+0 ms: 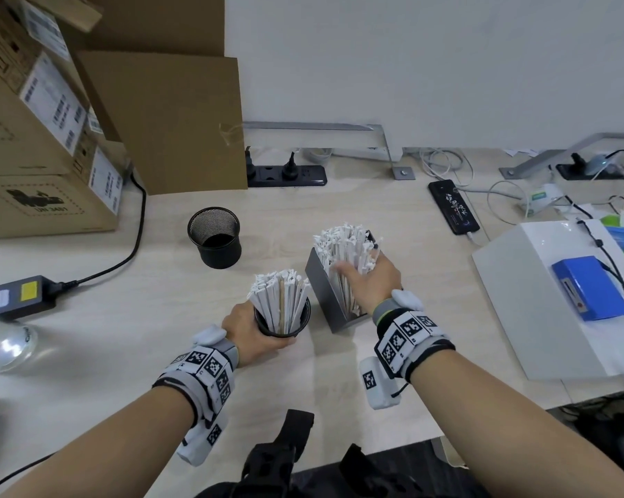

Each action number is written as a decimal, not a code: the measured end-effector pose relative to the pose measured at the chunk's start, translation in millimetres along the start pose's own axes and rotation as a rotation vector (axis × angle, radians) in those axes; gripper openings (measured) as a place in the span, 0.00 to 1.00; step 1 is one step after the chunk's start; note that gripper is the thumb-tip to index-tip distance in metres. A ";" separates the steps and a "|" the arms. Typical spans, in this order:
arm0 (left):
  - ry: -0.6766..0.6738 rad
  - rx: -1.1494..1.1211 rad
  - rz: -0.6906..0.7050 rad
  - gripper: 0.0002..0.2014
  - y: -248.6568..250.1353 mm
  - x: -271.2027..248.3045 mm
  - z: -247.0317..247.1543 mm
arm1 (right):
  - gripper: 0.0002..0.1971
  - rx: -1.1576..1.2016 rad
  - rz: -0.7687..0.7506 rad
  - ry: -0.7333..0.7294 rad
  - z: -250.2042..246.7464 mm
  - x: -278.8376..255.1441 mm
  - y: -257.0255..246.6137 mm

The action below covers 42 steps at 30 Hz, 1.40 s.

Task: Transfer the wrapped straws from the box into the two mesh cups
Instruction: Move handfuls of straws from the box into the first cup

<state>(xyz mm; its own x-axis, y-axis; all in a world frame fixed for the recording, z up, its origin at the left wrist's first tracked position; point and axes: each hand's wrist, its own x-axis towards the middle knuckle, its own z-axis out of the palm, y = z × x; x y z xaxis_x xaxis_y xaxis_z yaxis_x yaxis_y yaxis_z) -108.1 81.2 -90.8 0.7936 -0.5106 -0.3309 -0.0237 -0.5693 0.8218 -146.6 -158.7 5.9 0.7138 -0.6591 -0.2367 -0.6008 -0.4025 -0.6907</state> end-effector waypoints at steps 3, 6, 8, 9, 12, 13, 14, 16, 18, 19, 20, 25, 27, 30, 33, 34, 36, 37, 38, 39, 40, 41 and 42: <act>0.004 0.000 -0.006 0.37 2.8 -0.8 -0.3 | 0.22 0.057 -0.039 0.035 -0.8 1.8 -1.6; -0.003 -0.001 -0.005 0.37 3.8 -1.5 -0.9 | 0.22 0.081 -0.071 0.091 -4.8 6.4 -4.4; 0.003 -0.006 -0.016 0.38 4.2 -2.5 -1.6 | 0.14 0.137 -0.099 0.117 -7.9 9.0 -7.1; 0.004 -0.005 -0.017 0.38 5.0 -3.2 -1.9 | 0.10 0.159 -0.102 0.114 -9.1 9.1 -8.9; -0.005 -0.008 -0.027 0.37 6.5 -4.2 -2.5 | 0.05 0.280 -0.067 0.109 -11.0 10.8 -11.4; -0.008 -0.009 -0.032 0.37 7.9 -4.9 -3.1 | 0.07 0.336 -0.048 0.123 -13.0 10.2 -12.9; -0.008 -0.006 -0.033 0.37 8.9 -5.5 -3.9 | 0.08 0.390 -0.038 0.140 -15.0 9.8 -14.5; -0.004 0.006 -0.030 0.38 11.6 -6.8 -4.7 | 0.09 0.488 -0.058 0.180 -21.3 7.2 -22.3; 0.001 0.007 -0.034 0.38 14.7 -9.0 -7.1 | 0.10 0.557 -0.084 0.204 -25.9 5.9 -31.6; 0.001 0.003 -0.039 0.38 15.9 -9.4 -7.5 | 0.12 0.573 -0.101 0.213 -28.6 5.5 -37.0; 0.002 -0.001 -0.040 0.38 17.2 -9.5 -7.4 | 0.13 0.587 -0.119 0.214 -31.6 4.6 -42.4; 0.034 0.020 -0.017 0.41 29.6 -13.8 -7.8 | 0.27 0.756 -0.201 0.141 -34.2 -12.5 -72.6; 0.050 0.007 0.003 0.36 39.3 -15.0 -5.9 | 0.31 0.765 -0.194 0.074 -24.8 -23.9 -79.9; 0.080 -0.020 0.040 0.33 46.7 -14.1 -3.8 | 0.30 0.721 -0.167 -0.044 -1.6 -41.2 -82.3; 0.091 -0.053 0.082 0.34 50.0 -13.4 -2.6 | 0.16 0.595 -0.212 -0.169 17.0 -52.8 -77.2; 0.096 -0.063 0.089 0.35 51.4 -13.3 -2.8 | 0.13 0.518 -0.234 -0.208 21.0 -54.7 -74.1; 0.101 -0.074 0.084 0.35 52.4 -13.3 -3.6 | 0.12 0.349 -0.292 -0.237 26.7 -56.5 -67.7; 0.101 -0.078 0.078 0.35 51.0 -13.1 -4.1 | 0.14 0.270 -0.351 -0.213 27.5 -56.3 -64.7; 0.105 -0.080 0.067 0.36 49.5 -13.2 -4.8 | 0.17 0.204 -0.433 -0.173 27.9 -55.2 -62.4; 0.108 -0.079 0.055 0.36 46.9 -13.2 -5.0 | 0.21 0.161 -0.521 -0.128 27.2 -54.2 -60.7; 0.111 -0.078 0.048 0.36 44.8 -13.6 -5.1 | 0.26 0.143 -0.598 -0.090 26.5 -52.9 -59.7; 0.111 -0.073 0.047 0.37 43.6 -14.1 -5.2 | 0.29 0.137 -0.649 -0.067 25.7 -51.3 -59.4; 0.108 -0.070 0.048 0.38 42.4 -14.3 -5.0 | 0.31 0.131 -0.676 -0.055 25.0 -50.0 -59.4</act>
<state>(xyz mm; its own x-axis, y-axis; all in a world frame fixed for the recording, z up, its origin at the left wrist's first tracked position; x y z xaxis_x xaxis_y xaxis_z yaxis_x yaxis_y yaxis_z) -117.4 67.5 -49.0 0.8533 -0.4620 -0.2416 -0.0239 -0.4976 0.8670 -137.6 -86.0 41.7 0.9357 -0.2559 0.2430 0.0286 -0.6314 -0.7749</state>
